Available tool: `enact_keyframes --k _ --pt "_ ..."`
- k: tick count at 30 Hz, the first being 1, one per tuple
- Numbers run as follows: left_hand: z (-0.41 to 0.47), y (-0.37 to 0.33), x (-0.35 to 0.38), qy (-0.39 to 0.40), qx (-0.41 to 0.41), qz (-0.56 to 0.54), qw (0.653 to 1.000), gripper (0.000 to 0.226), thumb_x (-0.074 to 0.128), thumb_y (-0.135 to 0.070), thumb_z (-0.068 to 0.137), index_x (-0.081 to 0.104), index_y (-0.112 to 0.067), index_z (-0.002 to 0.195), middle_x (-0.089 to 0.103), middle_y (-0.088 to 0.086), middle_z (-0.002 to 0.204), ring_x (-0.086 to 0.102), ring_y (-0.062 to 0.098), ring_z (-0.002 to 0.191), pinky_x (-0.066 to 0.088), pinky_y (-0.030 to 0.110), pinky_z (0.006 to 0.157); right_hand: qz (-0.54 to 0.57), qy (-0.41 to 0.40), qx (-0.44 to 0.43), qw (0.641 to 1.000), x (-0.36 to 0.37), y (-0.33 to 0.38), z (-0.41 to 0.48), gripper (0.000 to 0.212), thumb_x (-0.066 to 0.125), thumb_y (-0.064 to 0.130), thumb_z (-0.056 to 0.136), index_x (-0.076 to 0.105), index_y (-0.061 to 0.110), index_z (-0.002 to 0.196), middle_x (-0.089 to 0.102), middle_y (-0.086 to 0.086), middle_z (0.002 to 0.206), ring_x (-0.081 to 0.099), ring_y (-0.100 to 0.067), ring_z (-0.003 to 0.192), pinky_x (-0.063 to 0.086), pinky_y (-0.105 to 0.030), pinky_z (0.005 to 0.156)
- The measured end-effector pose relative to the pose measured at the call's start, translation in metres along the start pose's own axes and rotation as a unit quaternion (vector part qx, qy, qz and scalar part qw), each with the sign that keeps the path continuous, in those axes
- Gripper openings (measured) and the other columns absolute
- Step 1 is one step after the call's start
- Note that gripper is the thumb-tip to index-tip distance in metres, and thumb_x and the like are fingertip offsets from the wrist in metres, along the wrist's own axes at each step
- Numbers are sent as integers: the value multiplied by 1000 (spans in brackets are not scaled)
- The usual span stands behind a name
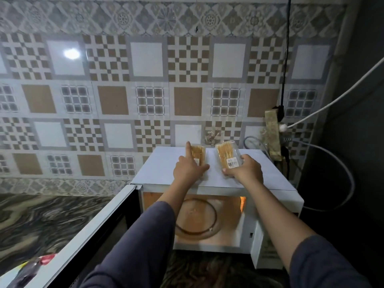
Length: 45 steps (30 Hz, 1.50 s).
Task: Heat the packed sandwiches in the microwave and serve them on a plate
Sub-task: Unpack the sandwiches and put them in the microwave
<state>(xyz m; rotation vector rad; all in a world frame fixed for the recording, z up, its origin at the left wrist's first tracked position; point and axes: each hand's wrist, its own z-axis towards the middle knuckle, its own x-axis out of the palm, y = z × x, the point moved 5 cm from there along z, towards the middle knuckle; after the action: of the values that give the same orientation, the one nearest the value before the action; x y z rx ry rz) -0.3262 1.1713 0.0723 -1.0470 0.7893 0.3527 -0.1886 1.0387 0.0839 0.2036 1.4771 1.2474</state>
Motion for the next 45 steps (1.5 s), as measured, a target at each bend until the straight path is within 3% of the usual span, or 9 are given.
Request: enact_keyframes --k 6,13,17,22,27,31,34,38,45 --pt "-31 1 -12 -19 5 -31 999 100 67 -45 78 -5 -33 147 55 9 129 61 26 105 54 41 86 129 -3 13 992 -6 3 -27 44 80 12 69 61 7 109 63 -8 109 62 -29 96 55 -38 78" --pt "-89 1 -32 -56 -15 -67 996 99 67 -47 72 3 -35 146 64 8 110 65 26 90 55 44 79 311 41 46 948 -28 -7 -84 51 68 -11 76 57 3 123 51 -2 99 57 -23 83 54 -33 72" --pt "-134 -1 -41 -71 -11 -93 993 98 68 -49 70 5 -37 145 64 7 113 65 24 89 56 43 77 368 58 41 927 -40 -21 -121 52 66 -14 76 57 3 124 59 -11 117 61 -24 87 57 -26 63" --pt "-200 -4 -44 -90 -15 -108 990 96 68 -49 74 7 -34 147 51 5 136 59 25 108 48 35 81 420 60 41 905 -56 -51 -176 63 65 -13 77 46 5 135 51 -9 133 59 -20 92 54 -13 53" --pt "-263 13 -23 -87 -39 -111 989 99 70 -48 73 6 -33 148 47 7 139 51 25 121 47 36 88 419 36 46 906 -55 -101 -221 66 72 -7 74 48 10 134 50 -9 136 61 -27 106 58 -25 66" --pt "-313 45 15 -57 -82 -89 991 98 69 -45 76 4 -33 148 46 9 141 48 28 124 44 35 91 437 50 92 893 -43 -147 -258 64 70 -8 75 49 10 133 55 -1 115 61 -21 99 58 -19 61" --pt "-347 79 51 -28 -137 -127 982 99 71 -41 76 3 -34 147 49 9 136 51 28 121 44 37 96 430 63 123 892 -24 -182 -276 60 69 -9 75 53 9 130 59 -4 118 63 -25 102 60 -28 69" --pt "-377 116 88 3 -201 -106 974 101 70 -43 75 -1 -36 147 50 10 135 52 28 119 44 38 98 389 73 162 904 5 -224 -294 61 69 -10 75 53 9 130 59 -6 114 60 -19 97 55 -12 55" --pt "-373 139 108 -6 -165 -55 985 107 71 -43 72 -3 -28 148 50 12 134 52 31 117 47 39 88 302 39 209 929 34 -265 -307 60 69 -7 77 51 9 132 60 -8 118 59 -14 90 51 -12 53"
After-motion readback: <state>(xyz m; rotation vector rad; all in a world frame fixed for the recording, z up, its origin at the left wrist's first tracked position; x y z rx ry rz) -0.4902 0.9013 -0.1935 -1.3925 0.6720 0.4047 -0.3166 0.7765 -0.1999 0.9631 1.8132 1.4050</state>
